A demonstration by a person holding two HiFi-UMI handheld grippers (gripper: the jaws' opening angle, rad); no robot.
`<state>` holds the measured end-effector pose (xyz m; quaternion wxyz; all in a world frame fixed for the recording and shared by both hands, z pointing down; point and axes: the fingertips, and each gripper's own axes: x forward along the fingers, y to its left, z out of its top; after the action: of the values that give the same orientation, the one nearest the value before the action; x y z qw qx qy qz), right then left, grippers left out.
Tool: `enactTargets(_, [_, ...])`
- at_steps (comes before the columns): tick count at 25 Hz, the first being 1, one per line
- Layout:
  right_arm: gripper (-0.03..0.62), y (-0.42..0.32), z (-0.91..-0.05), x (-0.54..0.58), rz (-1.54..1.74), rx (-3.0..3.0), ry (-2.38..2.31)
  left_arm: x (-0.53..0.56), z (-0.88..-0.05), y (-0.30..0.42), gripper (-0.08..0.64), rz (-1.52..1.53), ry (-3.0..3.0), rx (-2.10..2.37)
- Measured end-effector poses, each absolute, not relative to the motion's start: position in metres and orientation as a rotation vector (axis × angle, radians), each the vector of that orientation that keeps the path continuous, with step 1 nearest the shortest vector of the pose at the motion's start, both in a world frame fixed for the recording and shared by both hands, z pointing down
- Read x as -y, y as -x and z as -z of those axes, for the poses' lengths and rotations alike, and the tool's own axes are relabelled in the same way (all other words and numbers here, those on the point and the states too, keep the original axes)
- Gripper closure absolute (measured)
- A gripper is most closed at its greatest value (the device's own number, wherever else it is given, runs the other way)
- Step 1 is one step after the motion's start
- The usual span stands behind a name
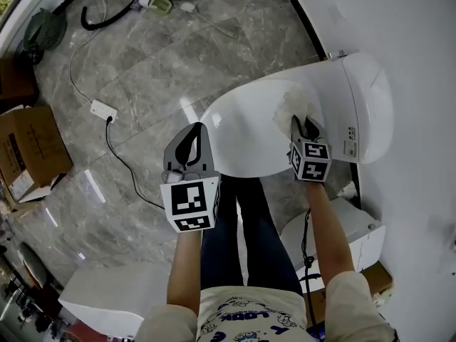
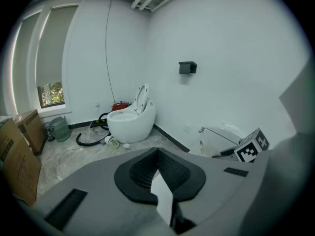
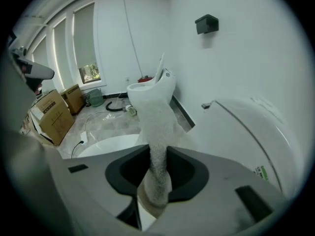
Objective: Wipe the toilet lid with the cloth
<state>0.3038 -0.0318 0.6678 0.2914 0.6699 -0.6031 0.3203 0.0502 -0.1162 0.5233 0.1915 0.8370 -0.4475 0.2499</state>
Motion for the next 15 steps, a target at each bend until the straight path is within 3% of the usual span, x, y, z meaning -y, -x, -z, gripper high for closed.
enactTargets(15, [0.502, -0.379, -0.76, -0.018, -1.032, 1.4, -1.705, 0.11, -0.555, -0.114, 0.557, -0.792, -2.388, 1.151])
